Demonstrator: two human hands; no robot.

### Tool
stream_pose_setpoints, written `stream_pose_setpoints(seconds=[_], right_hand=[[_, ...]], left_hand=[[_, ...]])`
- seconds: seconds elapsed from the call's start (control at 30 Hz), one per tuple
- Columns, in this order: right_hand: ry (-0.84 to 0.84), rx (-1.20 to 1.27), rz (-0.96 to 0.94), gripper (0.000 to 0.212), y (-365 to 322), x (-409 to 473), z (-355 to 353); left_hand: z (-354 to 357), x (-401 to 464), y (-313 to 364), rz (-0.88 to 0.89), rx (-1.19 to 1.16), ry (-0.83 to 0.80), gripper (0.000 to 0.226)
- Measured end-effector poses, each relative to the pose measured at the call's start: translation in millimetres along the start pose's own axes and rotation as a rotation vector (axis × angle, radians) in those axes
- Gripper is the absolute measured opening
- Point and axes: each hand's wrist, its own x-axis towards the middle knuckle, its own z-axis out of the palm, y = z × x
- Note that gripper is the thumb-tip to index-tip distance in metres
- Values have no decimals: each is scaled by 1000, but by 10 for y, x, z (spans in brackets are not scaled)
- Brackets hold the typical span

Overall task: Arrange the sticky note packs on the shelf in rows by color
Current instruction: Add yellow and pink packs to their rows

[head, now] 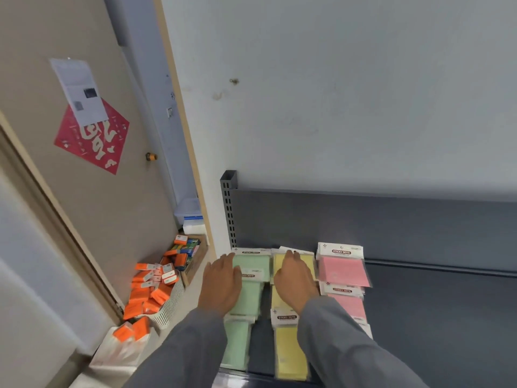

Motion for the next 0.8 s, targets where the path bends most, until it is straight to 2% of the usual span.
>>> stream_pose_setpoints(seconds=[0.1, 0.23, 0.47, 0.6, 0.73, 0.8], right_hand=[[-162, 218, 16, 33, -209, 83, 139], [-168, 317, 77, 34, -270, 164, 282], [-103, 440, 245, 34, -325, 236, 281], [-58, 513, 333, 34, -459, 247, 362], [-74, 426, 391, 11, -721, 133, 390], [-70, 391, 392, 15, -780, 154, 409]], left_hand=[[-126, 4, -140, -164, -260, -149, 45], [-190, 27, -128, -154, -420, -319, 36], [100, 246, -376, -65, -384, -355, 47], [150, 219, -389, -59, -447, -369, 42], [38, 103, -334, -67, -550, -347, 37], [94, 74, -366, -59, -560, -343, 49]])
